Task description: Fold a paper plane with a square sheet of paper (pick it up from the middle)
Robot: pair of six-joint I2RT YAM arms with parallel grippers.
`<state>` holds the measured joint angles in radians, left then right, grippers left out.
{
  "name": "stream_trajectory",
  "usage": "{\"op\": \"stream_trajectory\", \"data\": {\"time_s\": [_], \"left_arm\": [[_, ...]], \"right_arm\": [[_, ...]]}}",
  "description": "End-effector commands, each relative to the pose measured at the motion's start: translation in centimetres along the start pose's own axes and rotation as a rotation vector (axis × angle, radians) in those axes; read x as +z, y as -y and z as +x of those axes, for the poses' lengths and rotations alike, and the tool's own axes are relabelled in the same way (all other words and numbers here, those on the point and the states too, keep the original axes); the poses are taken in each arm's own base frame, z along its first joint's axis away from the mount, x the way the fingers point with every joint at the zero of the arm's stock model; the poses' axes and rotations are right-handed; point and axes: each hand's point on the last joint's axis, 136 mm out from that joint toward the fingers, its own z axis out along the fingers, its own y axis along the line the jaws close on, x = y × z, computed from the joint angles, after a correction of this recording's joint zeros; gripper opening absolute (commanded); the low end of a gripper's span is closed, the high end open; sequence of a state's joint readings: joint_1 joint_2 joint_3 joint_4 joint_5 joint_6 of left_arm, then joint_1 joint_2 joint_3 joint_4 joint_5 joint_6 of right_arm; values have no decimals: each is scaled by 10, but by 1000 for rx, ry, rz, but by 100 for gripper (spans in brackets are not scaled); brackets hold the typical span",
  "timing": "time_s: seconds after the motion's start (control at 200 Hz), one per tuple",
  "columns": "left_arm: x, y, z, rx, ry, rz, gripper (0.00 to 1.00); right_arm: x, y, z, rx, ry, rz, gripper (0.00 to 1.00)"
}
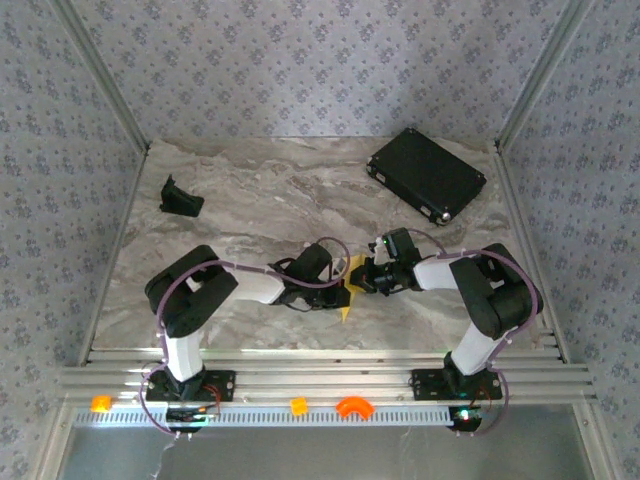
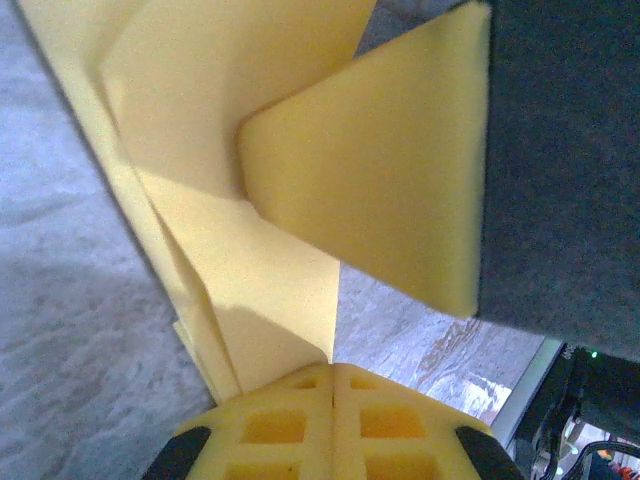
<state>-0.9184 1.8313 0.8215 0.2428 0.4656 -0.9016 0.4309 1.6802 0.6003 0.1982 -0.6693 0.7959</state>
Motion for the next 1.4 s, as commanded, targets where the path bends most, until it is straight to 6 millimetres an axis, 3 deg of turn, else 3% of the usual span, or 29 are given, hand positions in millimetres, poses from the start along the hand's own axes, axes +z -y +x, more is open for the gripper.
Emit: {"op": "stream_trajectory", "data": {"time_s": [0.0,0.31,0.565,0.86,1.044,1.224,1.394], "left_arm": [[-6,-21,23,-12,-49,-87,0],[-27,38,3,71,17,12,0],[-14,56,0,80,-16,63,0],[9,20,15,22,-65,-10,0],[5,-5,31,-15,-71,-52,0],[-1,-16,49,-26,-89,-71,0],[-4,-12,61,-3,-111,-64,0]], "right_arm": [[4,61,27,137,-52,215,0],[4,62,26,145,-48,219,0],[4,62,26,145,-50,222,0],[5,64,27,148,-54,227,0],[5,66,29,152,-59,233,0],[5,67,29,153,-60,234,0],[6,67,29,154,-61,235,0]]}}
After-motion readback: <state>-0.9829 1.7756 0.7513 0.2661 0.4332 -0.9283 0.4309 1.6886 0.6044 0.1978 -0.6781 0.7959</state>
